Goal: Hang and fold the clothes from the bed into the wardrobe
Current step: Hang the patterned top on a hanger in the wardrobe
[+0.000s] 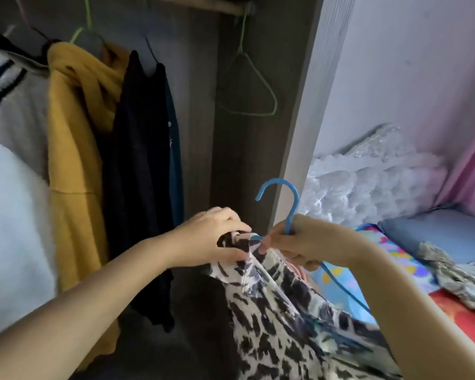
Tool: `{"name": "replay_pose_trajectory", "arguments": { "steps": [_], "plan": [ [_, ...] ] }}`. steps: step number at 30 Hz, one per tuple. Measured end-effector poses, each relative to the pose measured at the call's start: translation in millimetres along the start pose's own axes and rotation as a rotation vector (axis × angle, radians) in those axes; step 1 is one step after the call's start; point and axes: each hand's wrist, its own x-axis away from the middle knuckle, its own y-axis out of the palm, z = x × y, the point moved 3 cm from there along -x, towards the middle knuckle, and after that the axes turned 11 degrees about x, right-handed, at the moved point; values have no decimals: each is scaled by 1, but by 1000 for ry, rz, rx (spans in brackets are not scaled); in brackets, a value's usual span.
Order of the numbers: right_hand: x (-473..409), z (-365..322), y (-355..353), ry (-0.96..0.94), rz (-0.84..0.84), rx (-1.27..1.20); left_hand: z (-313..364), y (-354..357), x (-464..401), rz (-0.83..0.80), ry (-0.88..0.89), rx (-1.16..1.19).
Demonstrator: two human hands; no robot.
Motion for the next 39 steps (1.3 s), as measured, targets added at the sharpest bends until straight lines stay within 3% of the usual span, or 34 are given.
{"name": "replay_pose_trajectory", "arguments": {
  "steps": [2,5,7,9,10,13,16,19,22,25,29,32,35,39],
  "plan": [
    [10,2,-11,-93,87,-96,-4,6,-2,-22,-6,182],
    [18,36,-17,51,168,-156,-14,1,0,208,64,119],
    [22,70,-3,260,-3,132,-20,-5,5,294,147,42],
    [25,101,21,401,-229,367,-25,-8,10,277,181,42],
    [26,112,36,397,-339,411,-26,-8,11,267,189,38],
    [19,136,64,386,-407,489,-31,-7,15,294,215,10],
    [6,149,69,393,-237,424,-41,-11,24,311,186,-36],
    [2,164,43,467,141,473,-47,-7,34,295,112,-260],
    [-4,165,25,452,364,518,-42,9,39,331,32,-447],
    [-11,141,33,329,381,492,-33,17,39,424,-37,-387],
    [-10,93,48,27,445,283,-20,24,44,500,102,-228],
    [17,65,38,-126,290,79,-30,19,52,518,100,-95],
    [47,64,-11,-200,528,281,-50,5,53,570,17,130],
    [46,66,-28,-157,407,538,-53,-25,40,677,9,208]
  ]
}}
